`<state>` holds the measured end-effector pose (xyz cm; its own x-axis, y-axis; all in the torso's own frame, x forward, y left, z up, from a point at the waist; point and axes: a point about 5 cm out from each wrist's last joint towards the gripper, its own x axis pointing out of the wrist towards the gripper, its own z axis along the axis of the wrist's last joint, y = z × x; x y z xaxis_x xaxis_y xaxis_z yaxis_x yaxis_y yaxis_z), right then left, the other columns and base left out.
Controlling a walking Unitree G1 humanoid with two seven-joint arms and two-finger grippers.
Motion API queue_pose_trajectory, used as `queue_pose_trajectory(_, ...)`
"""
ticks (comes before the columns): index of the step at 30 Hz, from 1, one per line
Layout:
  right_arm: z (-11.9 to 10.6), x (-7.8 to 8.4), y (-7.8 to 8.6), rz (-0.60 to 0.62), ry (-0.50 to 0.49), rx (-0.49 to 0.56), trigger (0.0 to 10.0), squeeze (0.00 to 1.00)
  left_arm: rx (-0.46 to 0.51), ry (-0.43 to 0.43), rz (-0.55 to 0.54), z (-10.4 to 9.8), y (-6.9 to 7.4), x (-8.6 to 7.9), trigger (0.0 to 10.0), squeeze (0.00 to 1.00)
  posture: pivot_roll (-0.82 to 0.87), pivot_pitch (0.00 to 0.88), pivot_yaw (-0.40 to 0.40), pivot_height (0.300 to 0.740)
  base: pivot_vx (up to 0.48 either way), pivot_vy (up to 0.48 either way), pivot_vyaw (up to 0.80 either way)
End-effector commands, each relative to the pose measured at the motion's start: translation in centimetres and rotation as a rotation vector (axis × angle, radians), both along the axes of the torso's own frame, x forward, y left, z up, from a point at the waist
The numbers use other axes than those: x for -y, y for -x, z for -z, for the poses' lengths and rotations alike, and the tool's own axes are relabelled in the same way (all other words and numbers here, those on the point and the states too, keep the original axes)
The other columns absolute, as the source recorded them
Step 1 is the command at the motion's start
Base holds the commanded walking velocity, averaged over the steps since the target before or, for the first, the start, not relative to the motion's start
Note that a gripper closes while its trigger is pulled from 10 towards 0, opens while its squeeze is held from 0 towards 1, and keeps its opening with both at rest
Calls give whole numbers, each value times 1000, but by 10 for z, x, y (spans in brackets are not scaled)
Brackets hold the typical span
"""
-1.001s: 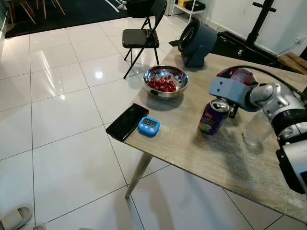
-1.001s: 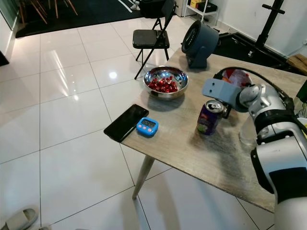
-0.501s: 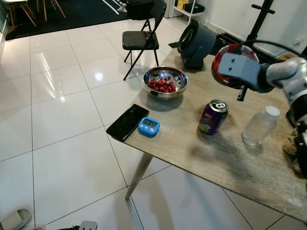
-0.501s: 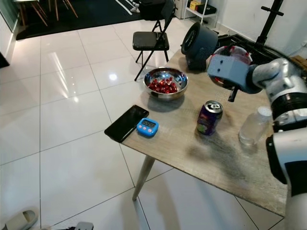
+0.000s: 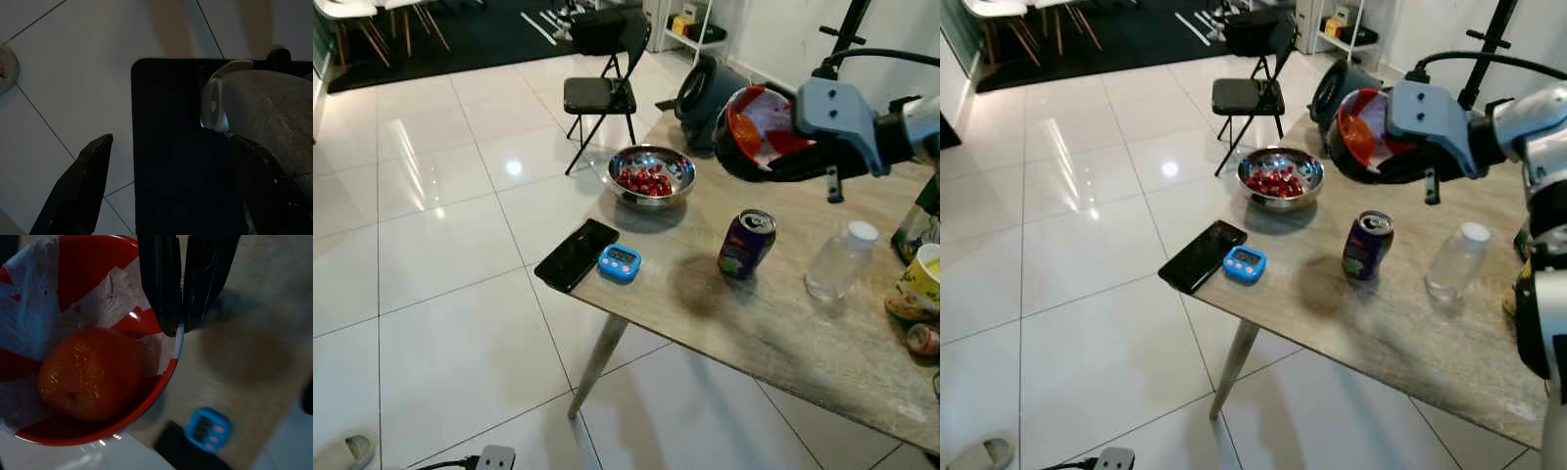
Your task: Restocking fridge
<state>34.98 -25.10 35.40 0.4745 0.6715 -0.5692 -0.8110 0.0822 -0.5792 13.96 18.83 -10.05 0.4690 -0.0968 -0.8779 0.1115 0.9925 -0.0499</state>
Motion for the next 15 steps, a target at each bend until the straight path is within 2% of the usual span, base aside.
queue_pose_trajectory(1,0,-2,13,-79,-6,-27,0,0,-59,32,10,6,15,10,10000,0,-55,49,-26,740,0,0,0)
queue_pose_trajectory(8,14,-6,28,-136,19,-99,0,0,-58,31,11,6,15,10,10000,0,-56,43,-26,740,0,0,0)
queue_pose_trajectory(12,28,-7,48,-194,27,-192,0,0,-56,30,8,6,14,10,10000,0,-53,35,-29,740,0,0,0)
queue_pose_trajectory(15,34,-4,54,-196,31,-221,0,0,-56,28,9,6,14,9,10000,0,-55,29,-26,740,0,0,0)
